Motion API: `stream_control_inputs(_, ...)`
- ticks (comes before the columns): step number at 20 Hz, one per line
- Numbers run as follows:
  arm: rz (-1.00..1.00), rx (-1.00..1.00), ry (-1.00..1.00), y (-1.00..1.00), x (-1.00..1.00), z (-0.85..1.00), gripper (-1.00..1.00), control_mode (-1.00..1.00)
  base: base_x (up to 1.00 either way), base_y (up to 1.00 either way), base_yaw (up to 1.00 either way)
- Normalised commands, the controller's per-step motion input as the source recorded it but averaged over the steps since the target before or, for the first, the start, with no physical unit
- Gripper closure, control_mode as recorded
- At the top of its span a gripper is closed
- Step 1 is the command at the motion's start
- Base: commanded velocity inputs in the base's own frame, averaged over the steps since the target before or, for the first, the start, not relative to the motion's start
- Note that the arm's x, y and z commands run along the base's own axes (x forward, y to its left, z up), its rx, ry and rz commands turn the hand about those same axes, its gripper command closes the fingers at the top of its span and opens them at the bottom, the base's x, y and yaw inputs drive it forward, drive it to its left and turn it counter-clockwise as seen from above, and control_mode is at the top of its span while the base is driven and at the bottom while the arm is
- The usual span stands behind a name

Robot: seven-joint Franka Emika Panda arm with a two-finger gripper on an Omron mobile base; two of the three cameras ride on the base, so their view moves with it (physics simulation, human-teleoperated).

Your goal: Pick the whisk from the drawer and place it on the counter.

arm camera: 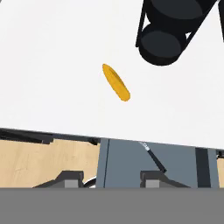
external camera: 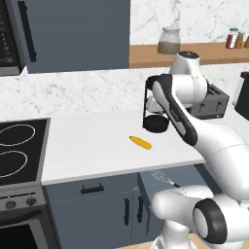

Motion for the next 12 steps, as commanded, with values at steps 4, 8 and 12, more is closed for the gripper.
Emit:
stream_control_inputs(4,0.00,0.00,0.00,0.00,0.00,0.00,-1.00,1.00,0.00,0.00,0.00)
stream_control_inputs(8,0.00,0.00,0.00,0.00,0.00,0.00,-1.00,1.00,-0.06,0.14,0.00)
stream_control_inputs(12,0.00,0.00,0.00,0.00,0.00,0.00,-1.00,1.00,-0.04,0.74,-0.01)
